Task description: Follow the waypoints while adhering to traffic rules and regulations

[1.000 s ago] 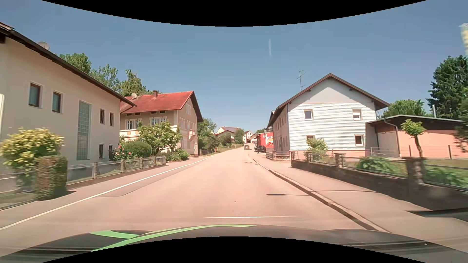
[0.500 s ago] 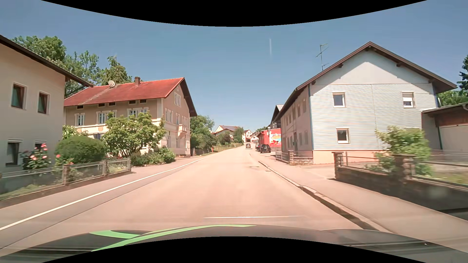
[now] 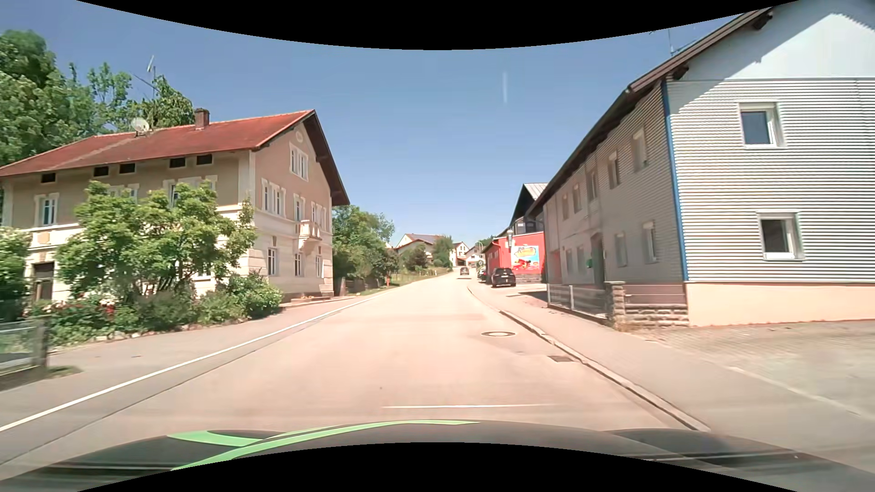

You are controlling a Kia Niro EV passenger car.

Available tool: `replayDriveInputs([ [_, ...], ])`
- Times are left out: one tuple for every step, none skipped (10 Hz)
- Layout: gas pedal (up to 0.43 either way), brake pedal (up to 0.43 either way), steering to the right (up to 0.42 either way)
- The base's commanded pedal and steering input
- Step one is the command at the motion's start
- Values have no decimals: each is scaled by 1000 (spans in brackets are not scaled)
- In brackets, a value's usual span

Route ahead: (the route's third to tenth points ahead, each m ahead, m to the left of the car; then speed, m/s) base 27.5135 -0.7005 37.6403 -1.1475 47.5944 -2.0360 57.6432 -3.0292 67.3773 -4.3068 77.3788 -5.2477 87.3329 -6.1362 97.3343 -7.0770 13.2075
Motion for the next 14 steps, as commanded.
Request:
replayDriveInputs([
  [39, 0, 6],
  [47, 0, 6],
  [47, 0, 6],
  [59, 0, 6],
  [59, 0, 6],
  [67, 0, 5],
  [79, 0, 5],
  [118, 0, 5],
  [118, 0, 4],
  [118, 0, 4],
  [118, 0, 4],
  [118, 0, 4],
  [118, 0, 4],
  [118, 0, 4],
])
